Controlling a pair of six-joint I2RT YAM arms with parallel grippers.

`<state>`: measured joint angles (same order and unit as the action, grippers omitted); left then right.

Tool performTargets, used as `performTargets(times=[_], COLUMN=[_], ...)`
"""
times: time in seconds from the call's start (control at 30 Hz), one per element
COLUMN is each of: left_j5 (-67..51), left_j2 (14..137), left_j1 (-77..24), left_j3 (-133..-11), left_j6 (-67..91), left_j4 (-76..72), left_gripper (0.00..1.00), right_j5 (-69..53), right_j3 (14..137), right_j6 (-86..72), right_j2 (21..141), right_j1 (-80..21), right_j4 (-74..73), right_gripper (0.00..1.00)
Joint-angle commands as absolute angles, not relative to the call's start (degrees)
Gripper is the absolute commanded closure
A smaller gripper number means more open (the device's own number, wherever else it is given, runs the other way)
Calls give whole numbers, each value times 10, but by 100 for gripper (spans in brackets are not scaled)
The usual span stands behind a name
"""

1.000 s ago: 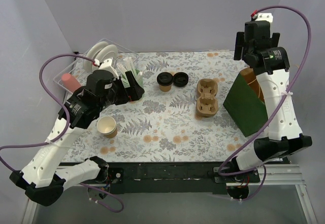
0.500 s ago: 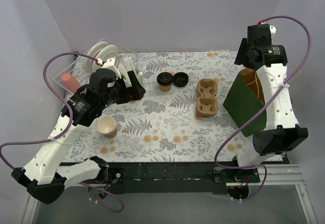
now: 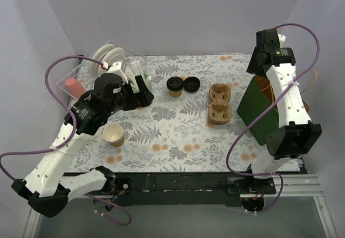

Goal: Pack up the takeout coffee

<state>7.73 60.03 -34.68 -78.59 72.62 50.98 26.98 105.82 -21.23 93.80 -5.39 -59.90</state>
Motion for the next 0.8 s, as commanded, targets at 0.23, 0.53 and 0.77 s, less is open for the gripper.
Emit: performTargets(times=[0.23,0.53,0.77], left_j5=[70,69,53], left_j2=[589,583,568], left_j1=[-349,-349,-349], left_j3=[-783,-781,-769], left_j6=[712,706,703], left_j4=[497,488,476], left_gripper=[2,2,2], right_j5=[247,264,270], right_j3=[991,1028,1100], right_j6=[-200,-162,-52], right_j2=[900,869,829], right_j1=[-47,-48,-59], right_j4=[-544,-602,-657], right_gripper=[48,99,99])
